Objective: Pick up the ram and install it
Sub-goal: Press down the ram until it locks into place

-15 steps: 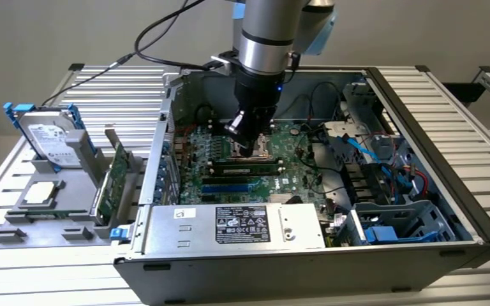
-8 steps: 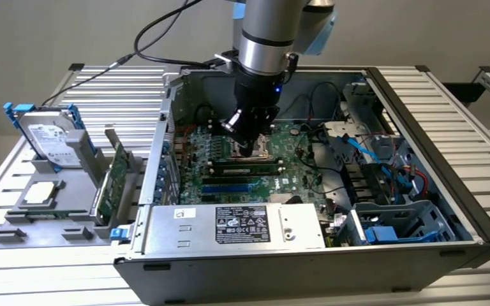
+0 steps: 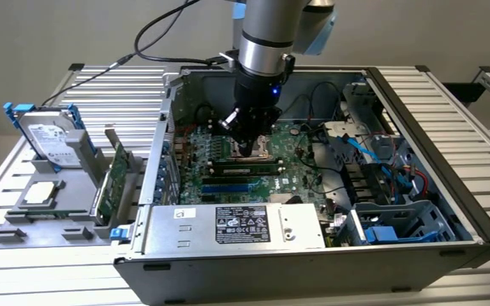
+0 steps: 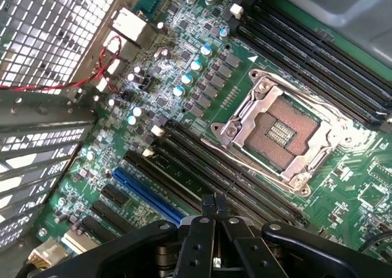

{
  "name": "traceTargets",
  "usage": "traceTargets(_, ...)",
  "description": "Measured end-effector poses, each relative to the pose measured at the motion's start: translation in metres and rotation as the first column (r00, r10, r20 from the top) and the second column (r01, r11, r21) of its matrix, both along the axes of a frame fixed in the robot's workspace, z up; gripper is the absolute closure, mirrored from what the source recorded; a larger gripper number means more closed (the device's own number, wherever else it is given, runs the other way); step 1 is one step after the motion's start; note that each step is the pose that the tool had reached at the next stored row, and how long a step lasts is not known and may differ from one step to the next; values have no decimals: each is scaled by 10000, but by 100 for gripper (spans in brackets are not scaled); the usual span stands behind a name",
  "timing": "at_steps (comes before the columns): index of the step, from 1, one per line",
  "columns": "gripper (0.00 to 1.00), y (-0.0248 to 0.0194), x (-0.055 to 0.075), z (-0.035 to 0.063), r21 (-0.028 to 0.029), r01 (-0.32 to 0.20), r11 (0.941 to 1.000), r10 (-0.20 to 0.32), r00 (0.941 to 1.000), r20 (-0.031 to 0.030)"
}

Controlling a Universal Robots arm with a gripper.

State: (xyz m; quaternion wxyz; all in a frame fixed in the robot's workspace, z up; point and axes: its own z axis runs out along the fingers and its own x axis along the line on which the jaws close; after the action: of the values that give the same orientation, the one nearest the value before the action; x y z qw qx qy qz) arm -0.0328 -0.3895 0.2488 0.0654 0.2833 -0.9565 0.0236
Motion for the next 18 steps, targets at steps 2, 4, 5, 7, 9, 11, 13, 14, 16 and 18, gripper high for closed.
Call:
traceTargets(2,89,0,0,-2,-3,270,9996,-270,9996,13)
traceTargets(4,89,0,0,-4,-3,547,9985,-547,9985,24)
traceTargets(5,89,0,0,-6,-3,699,9976,-699,9976,30)
traceTargets(7,89,0,0,-8,-3,970,9953,-970,9953,41)
traceTargets(9,89,0,0,-10,-6,1215,9926,-1215,9926,49)
traceTargets(11,89,0,2,-11,-12,1400,9902,-1400,9901,60)
traceTargets(13,89,0,3,-11,-11,1534,9882,-1534,9881,81)
traceTargets(14,89,0,4,-11,-9,1593,9872,-1592,9872,99)
traceTargets(16,89,0,5,-11,-6,1704,9854,-1703,9853,144)
traceTargets(18,89,0,5,-11,2,1822,9833,-1821,9830,214)
